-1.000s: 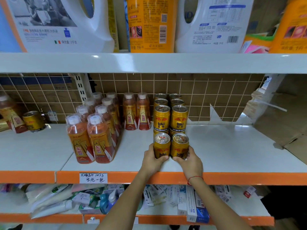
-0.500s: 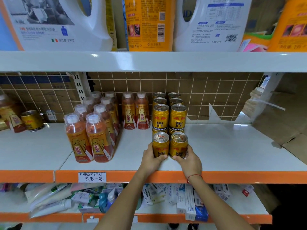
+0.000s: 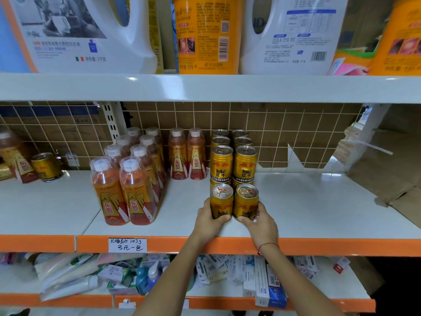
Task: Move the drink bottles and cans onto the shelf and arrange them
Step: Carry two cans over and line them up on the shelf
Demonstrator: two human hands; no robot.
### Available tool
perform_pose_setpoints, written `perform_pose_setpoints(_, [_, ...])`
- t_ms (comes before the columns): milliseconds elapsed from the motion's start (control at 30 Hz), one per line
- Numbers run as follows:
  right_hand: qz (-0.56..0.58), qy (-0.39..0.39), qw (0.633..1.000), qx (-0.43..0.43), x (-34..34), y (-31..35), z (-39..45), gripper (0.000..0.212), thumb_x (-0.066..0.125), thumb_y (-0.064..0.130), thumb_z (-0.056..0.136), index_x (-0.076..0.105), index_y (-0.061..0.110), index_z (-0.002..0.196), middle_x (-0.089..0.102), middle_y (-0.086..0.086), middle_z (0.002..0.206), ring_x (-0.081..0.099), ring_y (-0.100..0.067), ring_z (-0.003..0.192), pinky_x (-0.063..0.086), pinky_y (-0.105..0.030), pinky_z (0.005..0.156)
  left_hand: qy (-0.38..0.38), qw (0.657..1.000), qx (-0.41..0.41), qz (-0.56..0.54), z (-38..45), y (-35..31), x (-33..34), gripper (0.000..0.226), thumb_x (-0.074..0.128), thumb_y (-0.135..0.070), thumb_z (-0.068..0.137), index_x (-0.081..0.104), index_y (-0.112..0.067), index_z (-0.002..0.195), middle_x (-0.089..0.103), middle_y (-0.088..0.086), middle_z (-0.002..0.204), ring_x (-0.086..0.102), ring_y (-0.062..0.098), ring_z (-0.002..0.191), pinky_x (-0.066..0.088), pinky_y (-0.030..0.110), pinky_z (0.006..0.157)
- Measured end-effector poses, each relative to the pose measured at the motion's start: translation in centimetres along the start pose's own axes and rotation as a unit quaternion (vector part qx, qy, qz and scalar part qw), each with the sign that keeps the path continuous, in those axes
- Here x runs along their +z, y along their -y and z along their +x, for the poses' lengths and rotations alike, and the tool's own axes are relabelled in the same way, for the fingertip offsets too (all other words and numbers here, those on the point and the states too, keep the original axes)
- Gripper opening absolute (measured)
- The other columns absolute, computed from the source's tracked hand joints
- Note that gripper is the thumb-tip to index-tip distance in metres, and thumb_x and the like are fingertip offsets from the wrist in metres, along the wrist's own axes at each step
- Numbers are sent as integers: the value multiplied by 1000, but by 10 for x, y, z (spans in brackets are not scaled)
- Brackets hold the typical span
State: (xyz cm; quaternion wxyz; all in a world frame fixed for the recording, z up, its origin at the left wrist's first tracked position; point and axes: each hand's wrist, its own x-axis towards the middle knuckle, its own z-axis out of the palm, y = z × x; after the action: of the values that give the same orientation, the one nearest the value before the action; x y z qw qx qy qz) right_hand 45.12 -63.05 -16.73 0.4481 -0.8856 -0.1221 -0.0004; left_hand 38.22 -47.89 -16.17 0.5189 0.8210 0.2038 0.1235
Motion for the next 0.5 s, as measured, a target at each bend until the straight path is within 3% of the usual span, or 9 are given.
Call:
perform_pose_setpoints(233, [-6,14,1000,-6,-1,2,-1,73,73,43,74,41,22,136,62,-3,121,59,-24,109,52,-39,85,-2,1000,0,14,-4,-8,-3,74,76,-32,77,35,-22,138,54,6,126,53,21,116,45,37,101])
perform_pose_setpoints(433, [30,50,998,-25,-15,9,-3,76,76,30,75,39,17,139,58,-6,129,54,-25,117,47,-39,96,-35,996,-12,87,-12,-8,-9,84,69,-64,54,43,-25,124,60,2,117,52,22,116,49,43,94])
perform_pose_setpoints(500, [38,51,997,-36,-22,9,-7,74,76,26,75,40,18,139,56,-5,131,52,-24,120,45,-37,98,-39,990,6,136,-22,-10,-15,86,68,-65,60,42,-21,128,58,2,123,46,25,123,46,43,97])
